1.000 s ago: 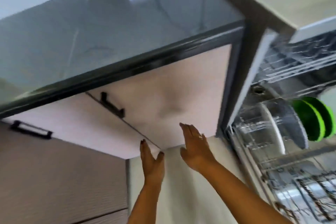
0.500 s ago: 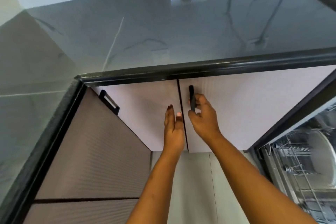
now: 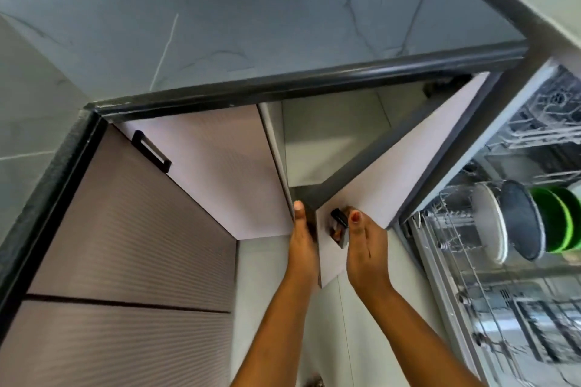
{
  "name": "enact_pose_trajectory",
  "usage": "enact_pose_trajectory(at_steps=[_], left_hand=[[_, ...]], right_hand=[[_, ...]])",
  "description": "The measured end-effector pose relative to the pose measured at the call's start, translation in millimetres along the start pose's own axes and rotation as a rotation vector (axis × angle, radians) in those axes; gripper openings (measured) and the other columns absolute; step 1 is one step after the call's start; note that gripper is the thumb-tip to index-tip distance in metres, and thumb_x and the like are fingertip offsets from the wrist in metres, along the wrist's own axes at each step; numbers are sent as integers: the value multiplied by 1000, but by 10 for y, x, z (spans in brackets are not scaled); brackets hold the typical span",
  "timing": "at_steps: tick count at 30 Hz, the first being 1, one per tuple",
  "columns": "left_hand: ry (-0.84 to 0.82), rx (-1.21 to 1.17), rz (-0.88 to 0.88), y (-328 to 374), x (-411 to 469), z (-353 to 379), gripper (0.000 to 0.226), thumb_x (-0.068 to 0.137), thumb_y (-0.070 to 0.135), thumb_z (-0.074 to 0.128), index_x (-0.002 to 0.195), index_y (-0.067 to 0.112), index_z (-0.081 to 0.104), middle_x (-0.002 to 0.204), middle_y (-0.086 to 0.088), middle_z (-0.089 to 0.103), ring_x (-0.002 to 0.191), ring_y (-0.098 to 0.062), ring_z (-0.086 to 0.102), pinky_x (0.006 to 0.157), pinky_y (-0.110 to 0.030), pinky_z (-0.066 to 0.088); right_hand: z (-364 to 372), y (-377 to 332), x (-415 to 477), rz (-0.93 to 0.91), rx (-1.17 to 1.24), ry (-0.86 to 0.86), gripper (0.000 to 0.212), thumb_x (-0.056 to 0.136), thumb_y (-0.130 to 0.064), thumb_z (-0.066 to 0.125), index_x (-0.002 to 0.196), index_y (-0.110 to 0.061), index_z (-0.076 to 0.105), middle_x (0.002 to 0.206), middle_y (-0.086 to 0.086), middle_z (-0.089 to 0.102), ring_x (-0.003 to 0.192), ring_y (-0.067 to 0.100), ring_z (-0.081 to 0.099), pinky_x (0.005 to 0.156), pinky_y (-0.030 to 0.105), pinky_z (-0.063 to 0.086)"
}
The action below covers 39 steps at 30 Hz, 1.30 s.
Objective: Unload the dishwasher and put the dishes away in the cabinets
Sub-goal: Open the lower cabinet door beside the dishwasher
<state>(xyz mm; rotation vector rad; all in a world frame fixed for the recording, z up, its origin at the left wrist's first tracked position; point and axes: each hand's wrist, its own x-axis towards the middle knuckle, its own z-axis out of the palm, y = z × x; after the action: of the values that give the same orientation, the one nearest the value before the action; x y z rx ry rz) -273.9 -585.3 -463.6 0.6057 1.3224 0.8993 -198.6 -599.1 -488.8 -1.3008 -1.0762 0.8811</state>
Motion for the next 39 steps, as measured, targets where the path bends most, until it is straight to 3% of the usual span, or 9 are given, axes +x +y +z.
enact_pose_trajectory(at_steps=[7,11,14,17,21,25,31,35,39], left_hand=[[-86,21,-15,-499,-699,621,25,102,26,22,111,24,45,91,11,56,55,11,61,50,-1,43],[-231,40,4,-923,-794,1153,91,64,73,59,133,14,50,111,5,67,95,4,65,81,-11,52],[-303,178,40,-1256,-893,1636,117,49,92,50,146,29,31,150,2,37,136,-14,39,116,-41,29],[-368,222,100,-1352,-1001,2056,126,48,95,44,151,29,13,158,4,17,143,-13,23,120,-41,18],[-378,229,102,-1436,-978,2370,135,42,98,44,151,26,9,158,1,18,143,-15,25,119,-43,20],[-375,343,124,-1463,-1013,2558,126,47,100,27,150,34,1,159,8,8,145,-12,15,120,-42,14],[-350,334,130,-1673,-894,2604,104,59,95,28,147,44,9,158,12,14,145,-11,17,119,-46,16],[-347,302,219,-1739,-863,2633,117,53,97,29,150,36,5,159,10,7,145,-7,12,118,-35,16],[-76,454,485,-1976,-737,2536,94,82,72,26,151,11,7,159,-5,-8,144,-9,0,120,-30,12]], right_hand=[[-834,-57,-472,17,10,128,61,87,-70,37,78,-15,63,71,12,65,71,31,64,62,44,55],[-1514,-164,-583,70,29,250,41,102,-31,32,70,-22,56,56,-14,64,57,-6,60,54,7,45],[-2036,-257,-548,198,140,390,39,102,-14,34,71,-25,54,62,-10,60,55,-12,59,60,11,48],[-2458,-307,-429,264,237,431,34,102,-9,32,86,-24,59,83,0,61,64,-8,60,75,13,51],[-2838,-357,-315,284,216,375,33,100,0,28,110,-13,57,59,2,51,43,-9,50,53,4,40],[-3007,-237,-212,241,249,327,48,102,-13,31,119,32,35,55,2,32,37,-2,38,51,12,34],[-3091,-247,-200,342,179,324,41,98,-25,46,59,-14,54,51,-8,58,48,-7,53,59,7,43],[-3054,-265,-204,316,191,267,72,85,-53,49,88,19,54,100,38,61,92,45,60,86,49,47],[-3061,-152,-236,299,180,370,48,96,-34,49,53,-17,59,56,-7,59,58,12,52,69,23,45]])
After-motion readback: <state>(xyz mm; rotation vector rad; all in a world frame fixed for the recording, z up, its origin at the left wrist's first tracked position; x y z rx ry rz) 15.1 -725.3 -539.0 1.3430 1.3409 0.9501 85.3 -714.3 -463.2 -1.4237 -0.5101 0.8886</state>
